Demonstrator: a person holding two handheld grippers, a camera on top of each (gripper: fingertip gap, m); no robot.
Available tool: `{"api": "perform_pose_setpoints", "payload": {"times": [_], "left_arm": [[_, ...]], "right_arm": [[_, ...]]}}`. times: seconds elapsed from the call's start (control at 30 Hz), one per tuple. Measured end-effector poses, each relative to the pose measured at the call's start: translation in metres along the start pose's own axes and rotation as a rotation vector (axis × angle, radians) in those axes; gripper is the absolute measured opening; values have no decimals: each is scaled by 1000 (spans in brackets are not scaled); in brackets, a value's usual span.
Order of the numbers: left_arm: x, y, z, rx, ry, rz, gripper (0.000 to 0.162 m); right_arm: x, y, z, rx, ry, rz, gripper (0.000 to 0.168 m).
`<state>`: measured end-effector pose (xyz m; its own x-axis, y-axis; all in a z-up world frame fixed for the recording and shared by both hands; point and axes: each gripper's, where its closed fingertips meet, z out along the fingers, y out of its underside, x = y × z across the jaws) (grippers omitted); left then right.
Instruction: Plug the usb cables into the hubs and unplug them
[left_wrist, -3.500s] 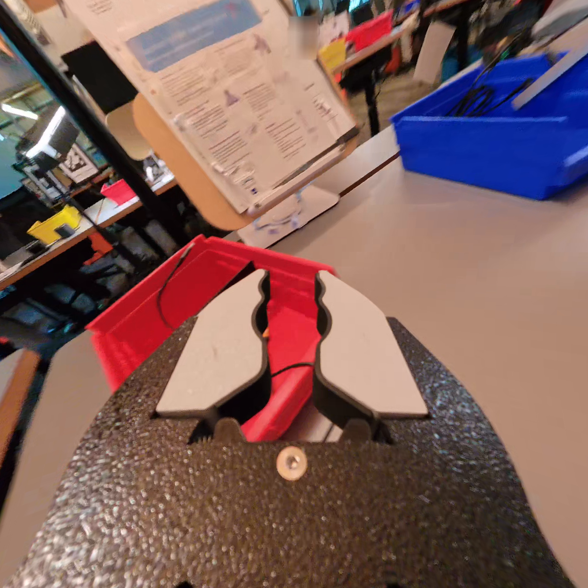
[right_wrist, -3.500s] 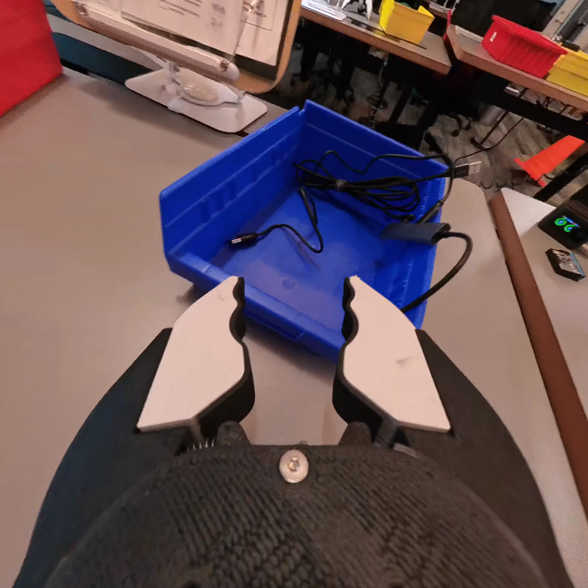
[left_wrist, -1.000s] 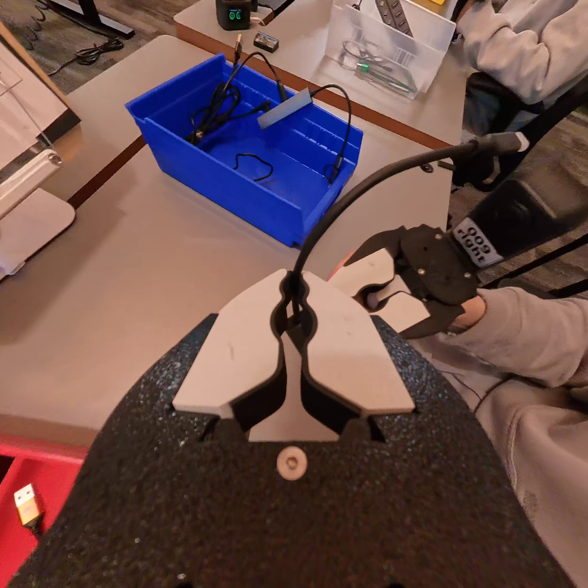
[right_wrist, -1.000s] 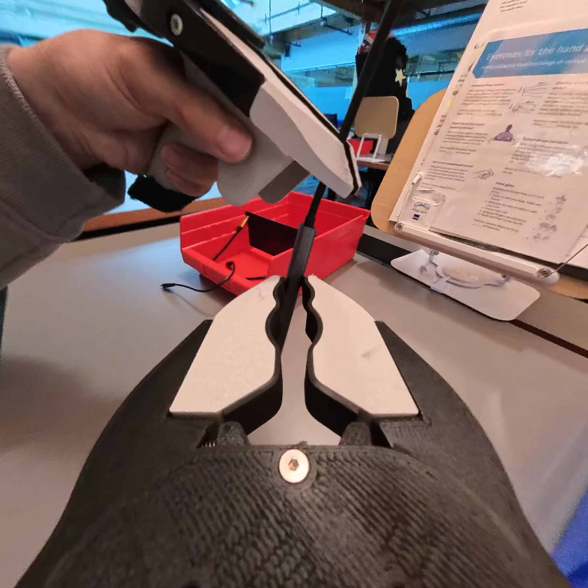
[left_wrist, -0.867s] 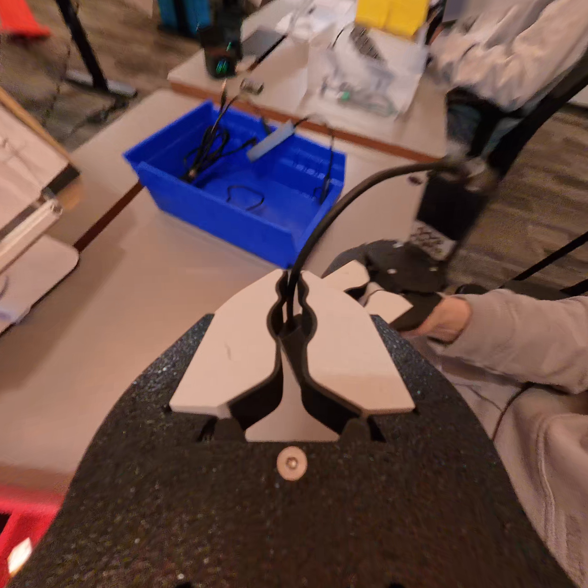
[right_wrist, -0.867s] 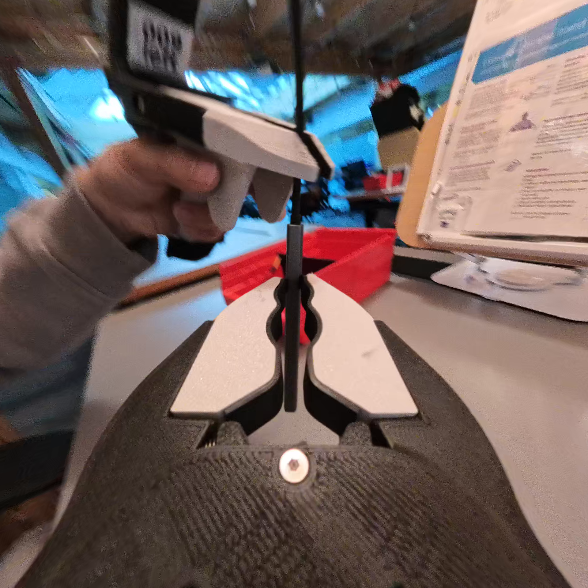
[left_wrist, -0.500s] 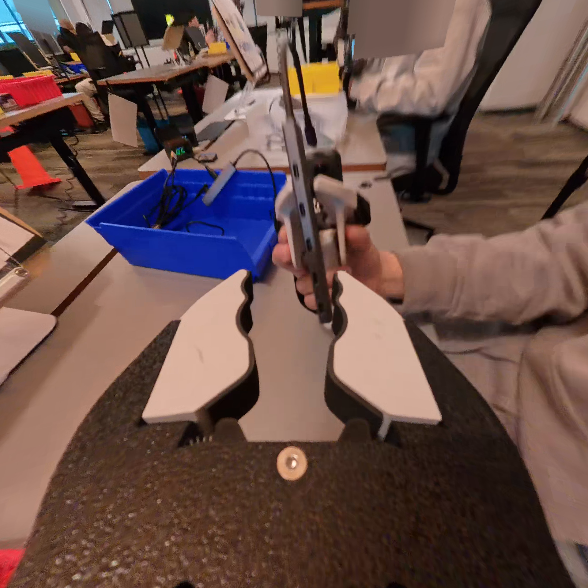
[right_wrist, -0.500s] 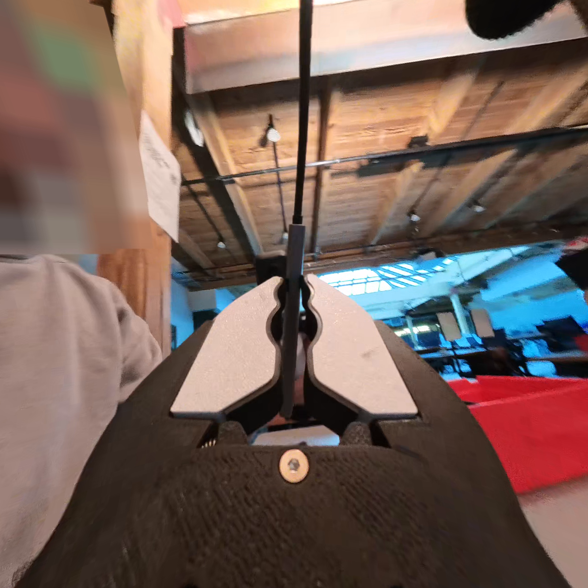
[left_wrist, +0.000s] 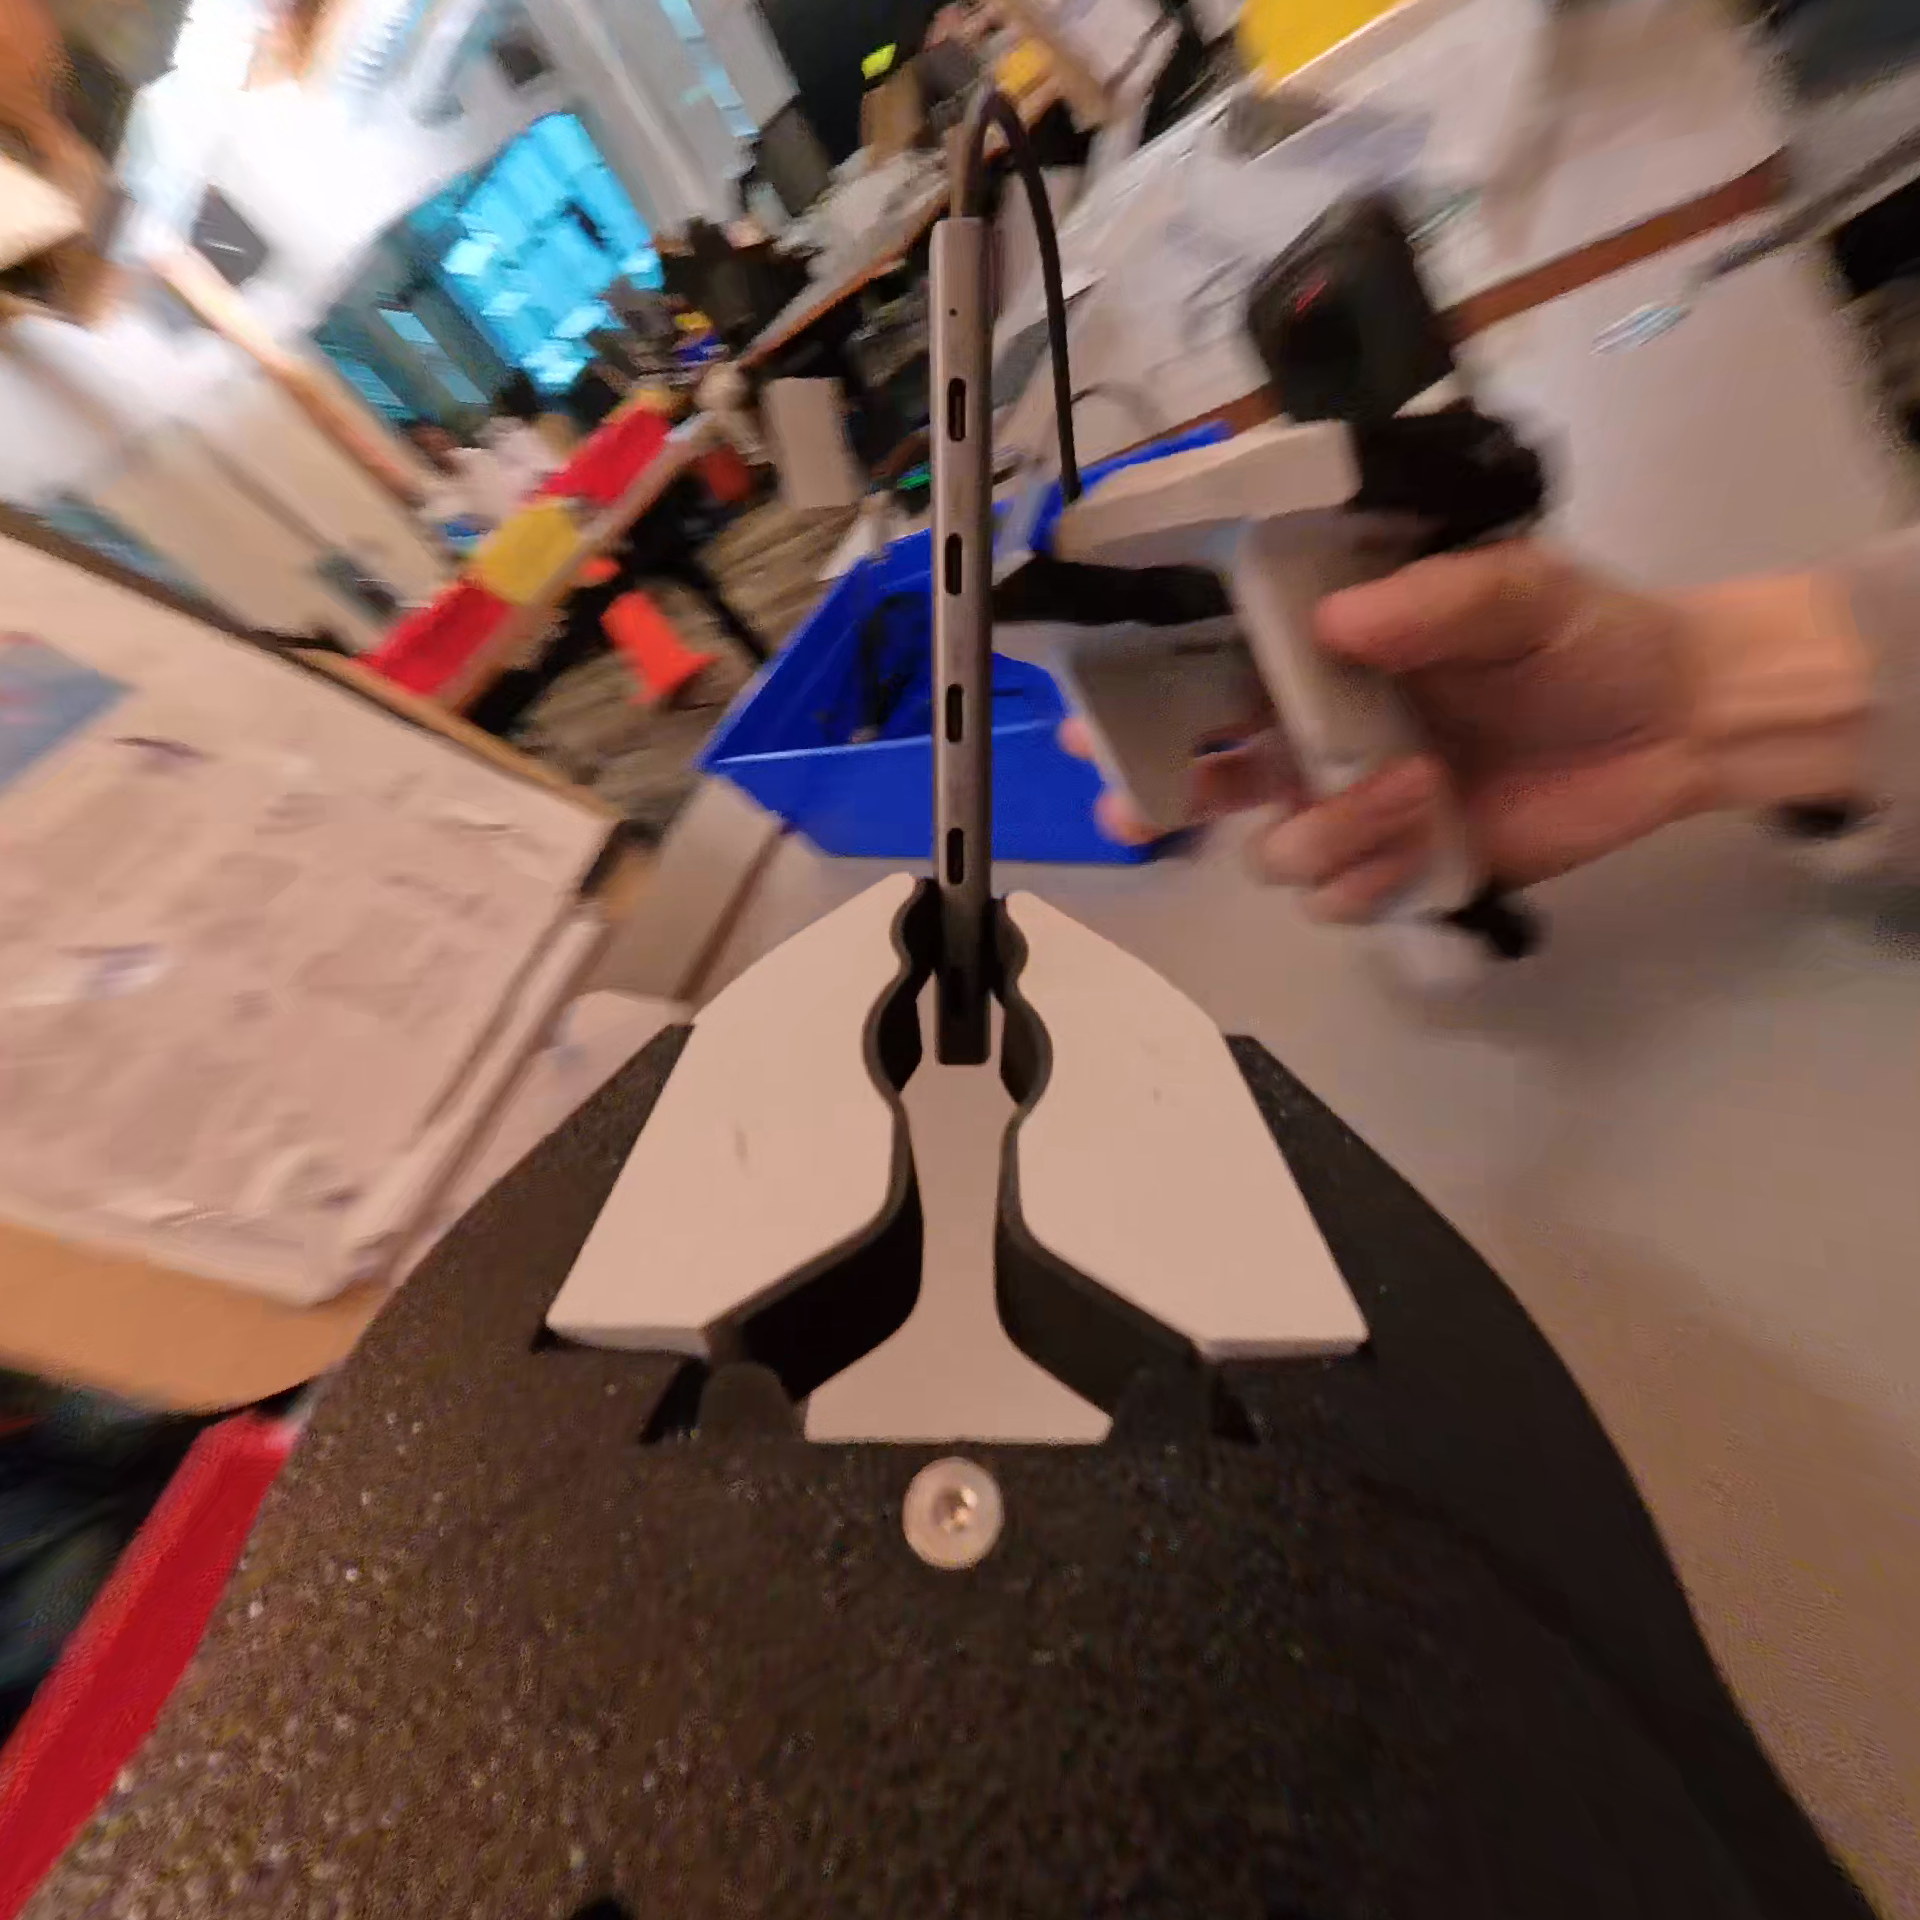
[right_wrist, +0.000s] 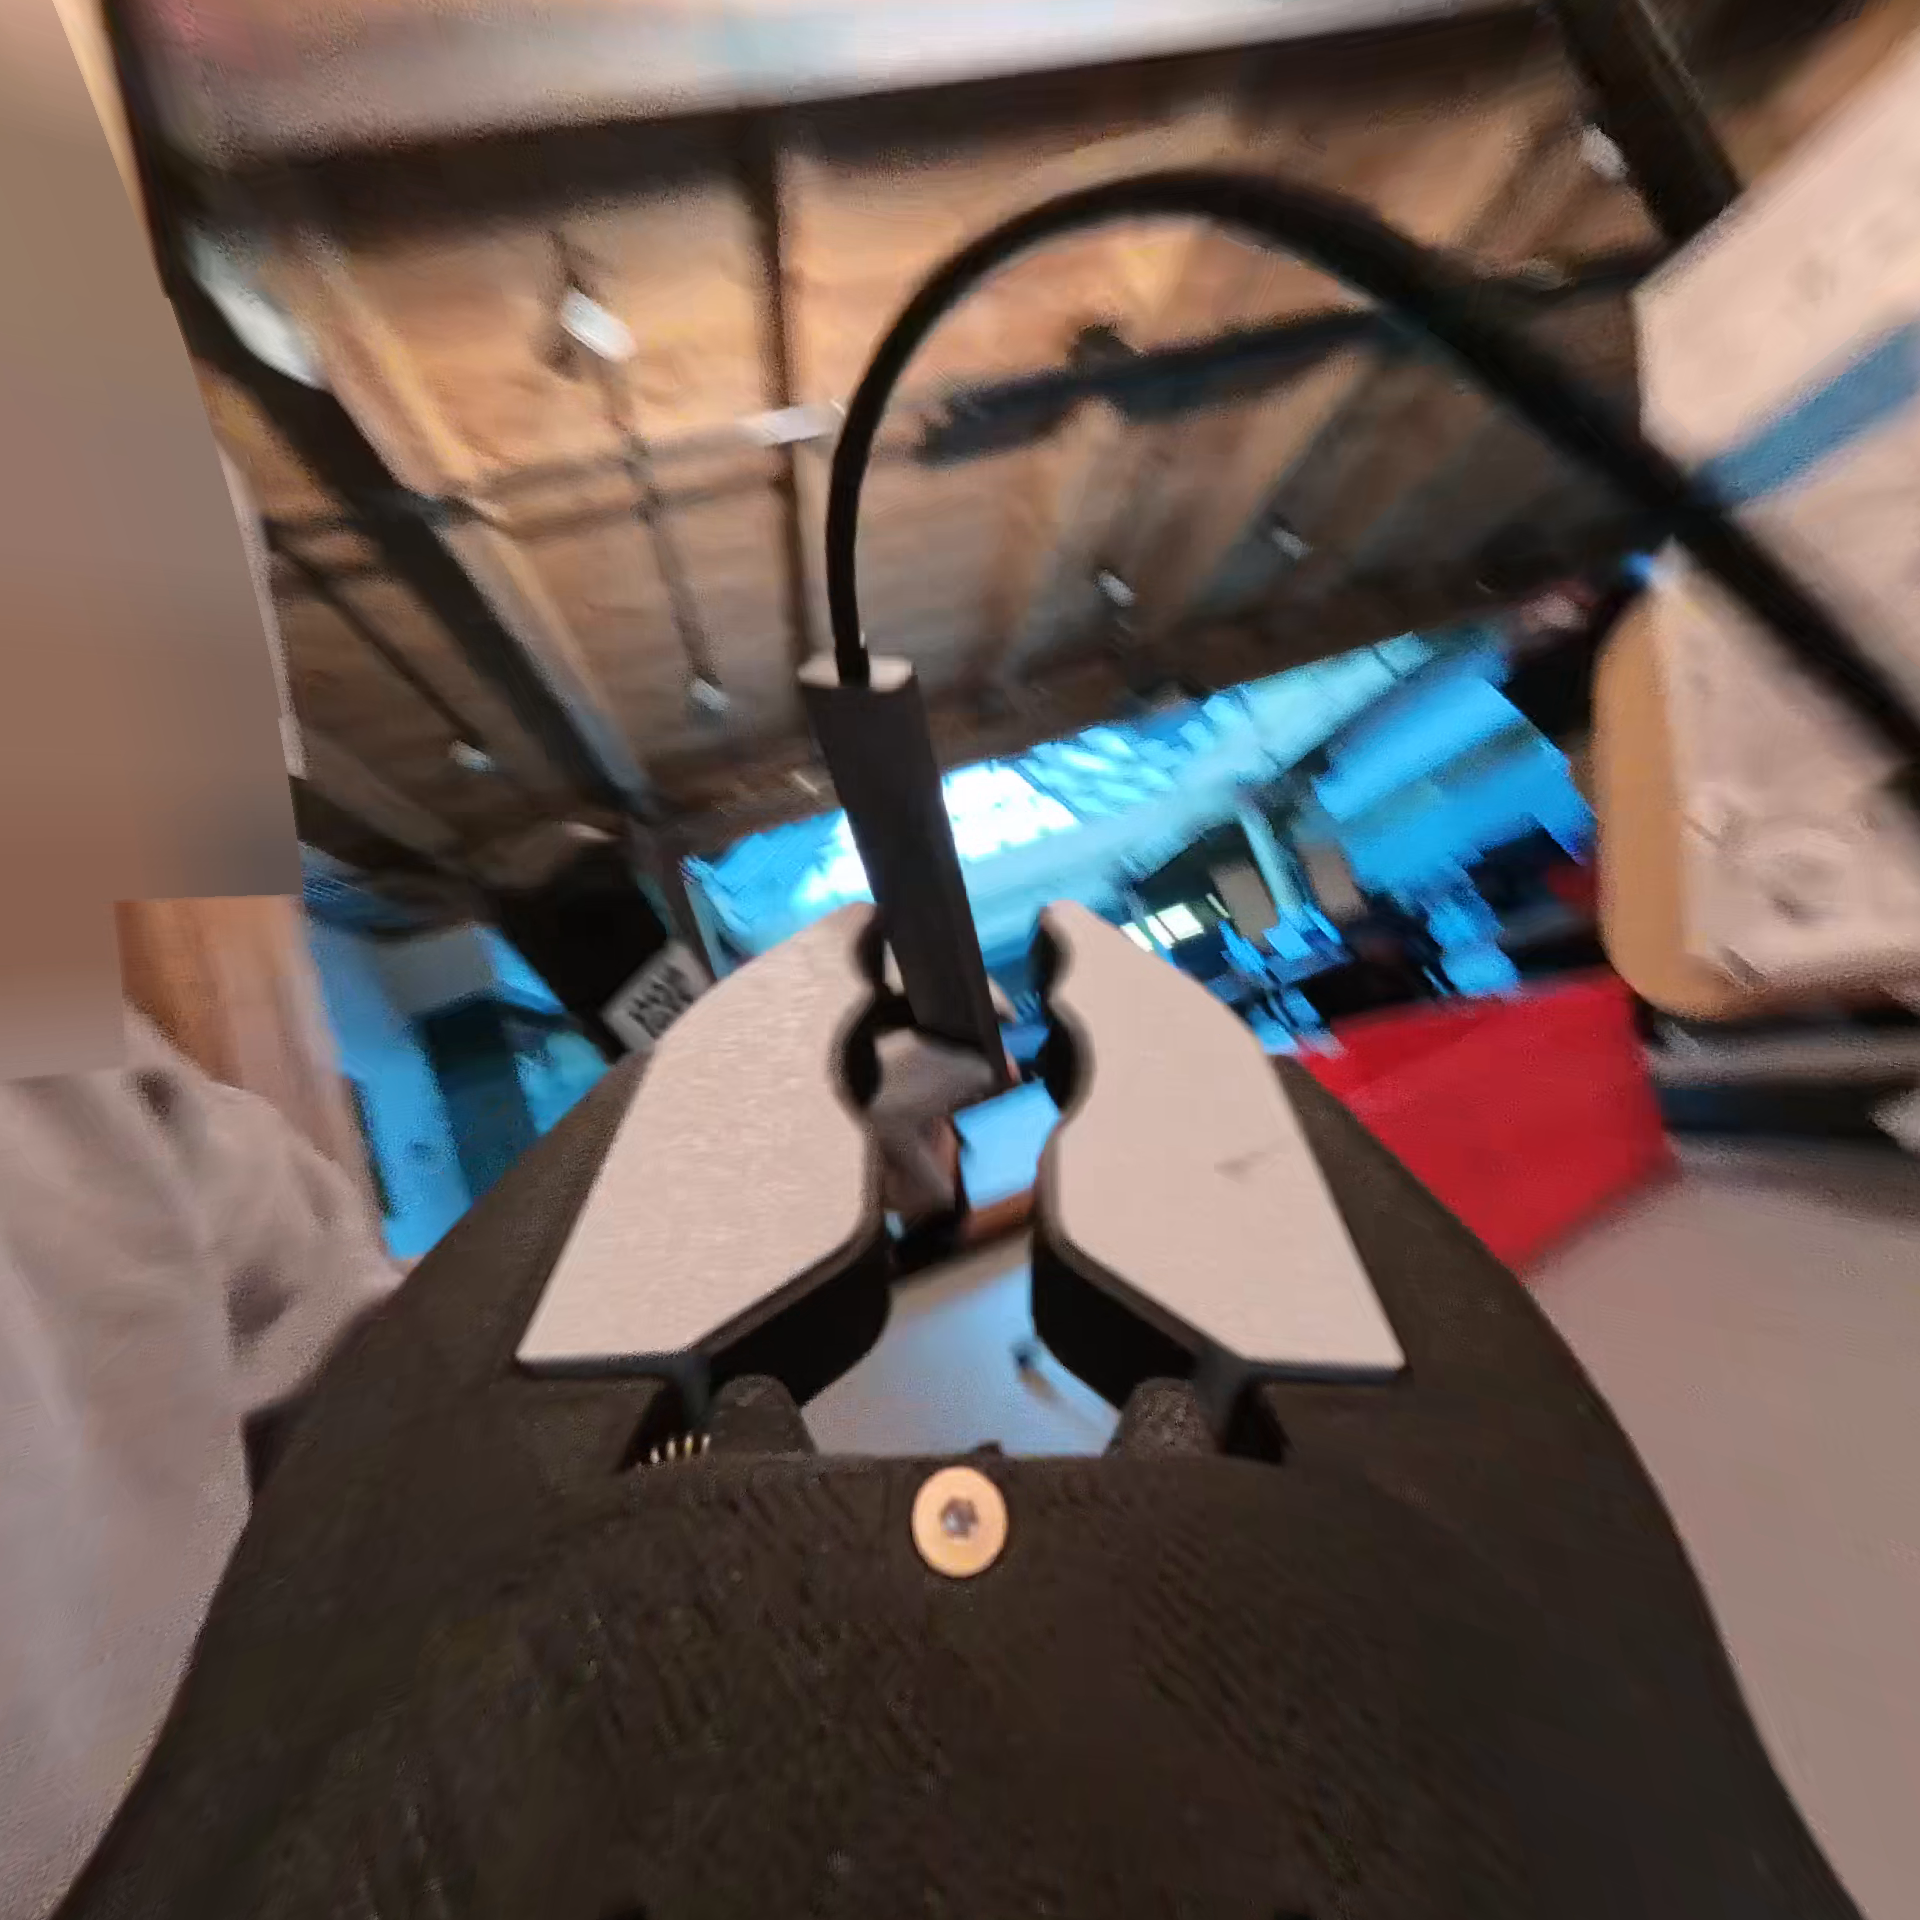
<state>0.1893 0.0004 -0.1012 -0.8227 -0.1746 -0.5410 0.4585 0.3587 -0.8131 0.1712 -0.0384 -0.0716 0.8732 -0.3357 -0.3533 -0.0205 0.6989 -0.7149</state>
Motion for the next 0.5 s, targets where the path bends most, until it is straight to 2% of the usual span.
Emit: {"api": "perform_pose_setpoints", "payload": {"times": [0.03, 0.1, 0.13, 0.17, 0.2, 0.27, 0.37, 0.5], "left_arm": [[-12, 6, -3, -29, -87, 101, 9], [-34, 9, -12, -50, -267, 385, 9], [-40, 9, -17, -53, -326, 543, 9], [-43, 10, -20, -49, -355, 673, 9], [-45, 12, -22, -43, -380, 768, 9], [-46, 19, -23, -46, -382, 904, 9], [-45, 28, -19, -77, -378, 1099, 9], [-33, 26, -10, -43, -363, 1171, 9]], "right_arm": [[3, 13, -3, -105, 52, -4, 39], [-2, 52, -18, -418, 109, -26, 45], [-9, 63, -27, -544, 116, -77, 50], [-16, 62, -34, -604, 138, -168, 48], [-20, 51, -36, -618, 181, -283, 44], [-26, 16, -33, -602, 284, -486, 48], [-43, -19, -21, -581, 334, -723, 52], [-27, 2, -13, -685, 351, -839, 57]]}}
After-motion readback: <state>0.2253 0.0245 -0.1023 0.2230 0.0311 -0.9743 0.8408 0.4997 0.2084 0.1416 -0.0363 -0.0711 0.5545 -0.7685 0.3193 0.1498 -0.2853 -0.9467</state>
